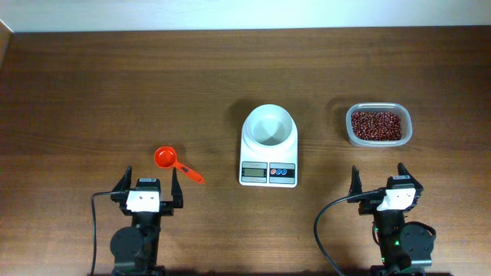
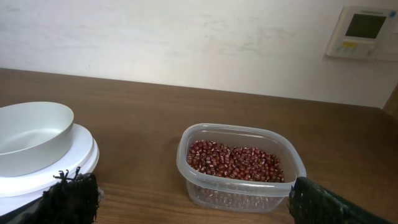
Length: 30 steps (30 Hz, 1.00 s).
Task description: Scoop and weigh 50g on scale
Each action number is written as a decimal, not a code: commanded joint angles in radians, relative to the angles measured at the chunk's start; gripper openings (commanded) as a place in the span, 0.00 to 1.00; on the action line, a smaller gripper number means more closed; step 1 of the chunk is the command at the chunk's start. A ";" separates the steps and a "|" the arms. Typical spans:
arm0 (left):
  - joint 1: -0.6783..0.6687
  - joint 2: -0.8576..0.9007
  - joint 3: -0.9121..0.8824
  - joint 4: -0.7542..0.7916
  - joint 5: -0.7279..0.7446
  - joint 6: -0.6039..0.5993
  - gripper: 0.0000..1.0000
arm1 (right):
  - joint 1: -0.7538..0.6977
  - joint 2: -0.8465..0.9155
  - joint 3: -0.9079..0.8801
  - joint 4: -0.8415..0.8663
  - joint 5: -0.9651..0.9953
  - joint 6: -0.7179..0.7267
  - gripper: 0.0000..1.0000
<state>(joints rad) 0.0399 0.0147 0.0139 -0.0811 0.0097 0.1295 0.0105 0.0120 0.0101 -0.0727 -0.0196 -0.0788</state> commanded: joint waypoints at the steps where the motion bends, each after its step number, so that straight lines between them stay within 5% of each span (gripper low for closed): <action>1: 0.004 -0.008 -0.005 -0.002 -0.007 -0.012 0.99 | -0.004 0.001 -0.005 -0.006 -0.006 0.004 0.99; 19: 0.004 -0.008 -0.003 -0.006 -0.006 -0.075 0.99 | -0.004 0.001 -0.005 -0.006 -0.006 0.004 0.99; 30: 0.004 -0.008 0.172 -0.319 -0.007 -0.118 0.99 | -0.004 0.001 -0.005 -0.006 -0.006 0.004 0.99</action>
<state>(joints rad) 0.0399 0.0147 0.1154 -0.3473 0.0029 0.0319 0.0105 0.0120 0.0101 -0.0727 -0.0196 -0.0788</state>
